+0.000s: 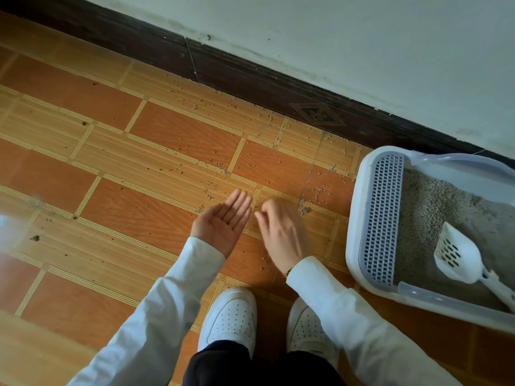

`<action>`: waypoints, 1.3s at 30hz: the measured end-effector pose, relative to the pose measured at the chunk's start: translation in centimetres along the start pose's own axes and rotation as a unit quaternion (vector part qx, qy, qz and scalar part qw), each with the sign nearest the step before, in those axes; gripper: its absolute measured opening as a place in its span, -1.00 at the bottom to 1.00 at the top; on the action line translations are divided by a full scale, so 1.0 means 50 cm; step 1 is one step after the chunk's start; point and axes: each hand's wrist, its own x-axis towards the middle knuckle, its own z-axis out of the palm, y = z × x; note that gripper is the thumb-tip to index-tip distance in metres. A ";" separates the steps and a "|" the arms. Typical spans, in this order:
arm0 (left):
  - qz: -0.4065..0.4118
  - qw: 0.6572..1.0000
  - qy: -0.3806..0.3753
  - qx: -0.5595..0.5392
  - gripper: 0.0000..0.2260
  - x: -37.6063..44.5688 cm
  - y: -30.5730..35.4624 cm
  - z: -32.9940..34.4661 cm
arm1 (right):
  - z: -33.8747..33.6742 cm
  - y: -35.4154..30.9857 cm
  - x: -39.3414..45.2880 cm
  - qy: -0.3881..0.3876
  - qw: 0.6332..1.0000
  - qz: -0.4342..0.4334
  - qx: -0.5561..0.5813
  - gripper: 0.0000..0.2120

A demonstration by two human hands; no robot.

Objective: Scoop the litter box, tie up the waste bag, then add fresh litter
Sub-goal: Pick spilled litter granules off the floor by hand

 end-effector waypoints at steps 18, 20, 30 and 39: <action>-0.006 0.999 0.026 0.046 -0.61 -0.002 -0.002 -0.025 | 0.023 -0.042 0.015 -0.052 0.994 -0.092 -0.034 -0.83; -0.013 1.000 0.011 0.021 -0.60 -0.002 -0.004 -0.020 | 0.016 -0.030 0.003 -0.049 0.997 -0.059 0.006 -0.81; 0.026 0.999 0.020 -0.024 -0.59 0.007 0.035 -0.031 | 0.032 0.073 -0.120 -0.142 0.968 -0.060 -0.199 -0.44; 0.011 1.000 -0.007 0.004 -0.62 0.006 0.014 -0.015 | 0.053 0.062 -0.117 -0.089 0.949 -0.118 -0.277 -0.90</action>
